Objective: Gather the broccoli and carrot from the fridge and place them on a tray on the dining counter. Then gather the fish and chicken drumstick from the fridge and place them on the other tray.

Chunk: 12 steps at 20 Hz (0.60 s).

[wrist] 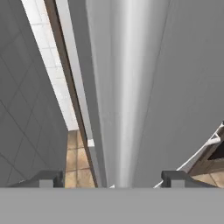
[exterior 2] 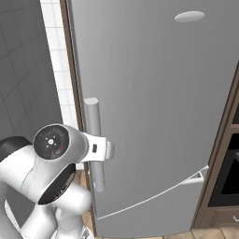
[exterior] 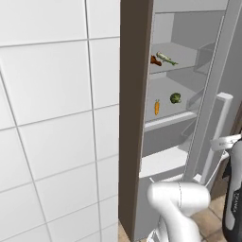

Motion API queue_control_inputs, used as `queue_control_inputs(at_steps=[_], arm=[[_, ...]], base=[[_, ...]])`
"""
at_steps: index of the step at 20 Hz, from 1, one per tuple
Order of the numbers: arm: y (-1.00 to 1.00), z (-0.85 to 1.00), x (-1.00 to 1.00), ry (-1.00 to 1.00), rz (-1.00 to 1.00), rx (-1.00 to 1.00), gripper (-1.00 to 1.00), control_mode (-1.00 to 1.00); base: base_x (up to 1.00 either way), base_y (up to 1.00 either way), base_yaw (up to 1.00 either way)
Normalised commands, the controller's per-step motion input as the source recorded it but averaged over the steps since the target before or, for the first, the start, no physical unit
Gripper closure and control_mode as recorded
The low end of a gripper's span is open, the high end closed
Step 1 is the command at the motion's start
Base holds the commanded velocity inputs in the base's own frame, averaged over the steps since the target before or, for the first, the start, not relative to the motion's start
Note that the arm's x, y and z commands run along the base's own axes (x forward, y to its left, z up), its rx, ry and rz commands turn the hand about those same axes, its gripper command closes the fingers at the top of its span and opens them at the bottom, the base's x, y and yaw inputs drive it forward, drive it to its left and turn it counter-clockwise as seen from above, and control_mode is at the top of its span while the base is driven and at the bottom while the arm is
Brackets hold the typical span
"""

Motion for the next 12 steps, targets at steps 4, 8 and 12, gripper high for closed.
queue_control_inputs(at_steps=[4,8,12], arm=[[0.32,0.34,-0.44,-0.02,-0.02,-0.07,-1.0,-1.0],[0.6,0.37,-0.06,0.01,0.0,-0.17,-1.0,-1.0],[0.76,0.09,0.03,0.08,0.0,-0.2,-1.0,-1.0]], base=[[0.0,0.0,0.0],[0.0,0.0,0.0],[0.0,0.0,0.0]])
